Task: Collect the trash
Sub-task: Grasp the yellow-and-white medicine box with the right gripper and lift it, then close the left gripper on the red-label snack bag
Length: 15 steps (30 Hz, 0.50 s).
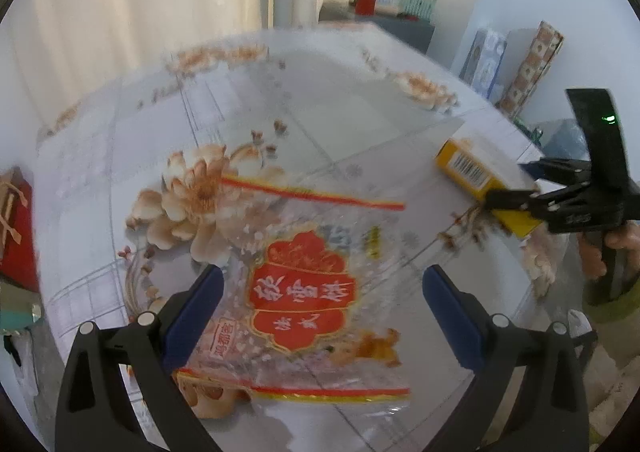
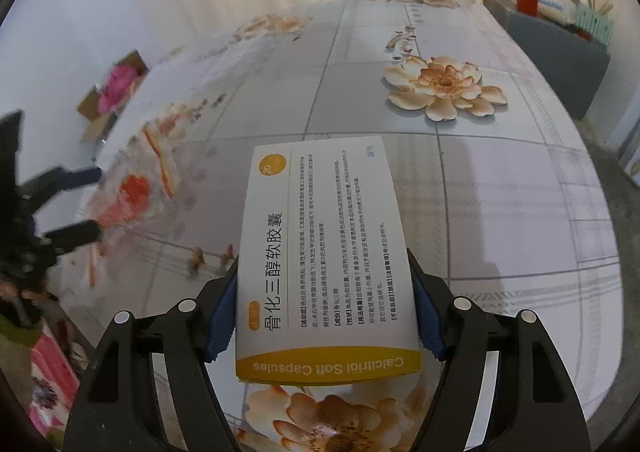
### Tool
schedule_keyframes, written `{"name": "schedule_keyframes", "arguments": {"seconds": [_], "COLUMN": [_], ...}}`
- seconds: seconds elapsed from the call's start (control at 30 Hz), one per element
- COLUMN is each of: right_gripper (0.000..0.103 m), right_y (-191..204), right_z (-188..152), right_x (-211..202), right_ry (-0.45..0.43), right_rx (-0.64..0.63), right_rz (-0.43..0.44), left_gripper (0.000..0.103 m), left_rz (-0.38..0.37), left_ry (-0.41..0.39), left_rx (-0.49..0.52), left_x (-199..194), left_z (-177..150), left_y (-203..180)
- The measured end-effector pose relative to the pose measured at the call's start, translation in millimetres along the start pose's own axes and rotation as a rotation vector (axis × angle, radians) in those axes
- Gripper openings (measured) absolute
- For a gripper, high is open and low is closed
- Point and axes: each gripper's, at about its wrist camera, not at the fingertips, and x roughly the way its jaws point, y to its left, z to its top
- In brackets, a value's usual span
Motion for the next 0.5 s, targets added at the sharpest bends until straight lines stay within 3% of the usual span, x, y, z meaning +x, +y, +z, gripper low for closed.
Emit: {"name": "schedule_keyframes", "arguments": {"seconds": [0.17, 0.4, 0.5], "right_gripper": [0.069, 0.069, 0.069], "right_y": [-1.2, -3.5, -3.1], "right_z": [-3.0, -7.9, -7.9], "right_x": [-3.0, -7.0, -6.3], "right_ry": [-0.011, -0.023, -0.025], "right_rx": [-0.007, -0.017, -0.017], "right_rz": [0.025, 0.039, 0.044], "left_gripper": [0.098, 0.097, 0.097], "left_rz": [0.001, 0.058, 0.058], "left_ry": [0.077, 0.005, 0.024], "left_rx": [-0.050, -0.071, -0.038], "left_x": [20.8, 10.1, 14.9], "left_z": [6.2, 17.8, 18.6], "left_y": [14.4, 23.3, 18.6]}}
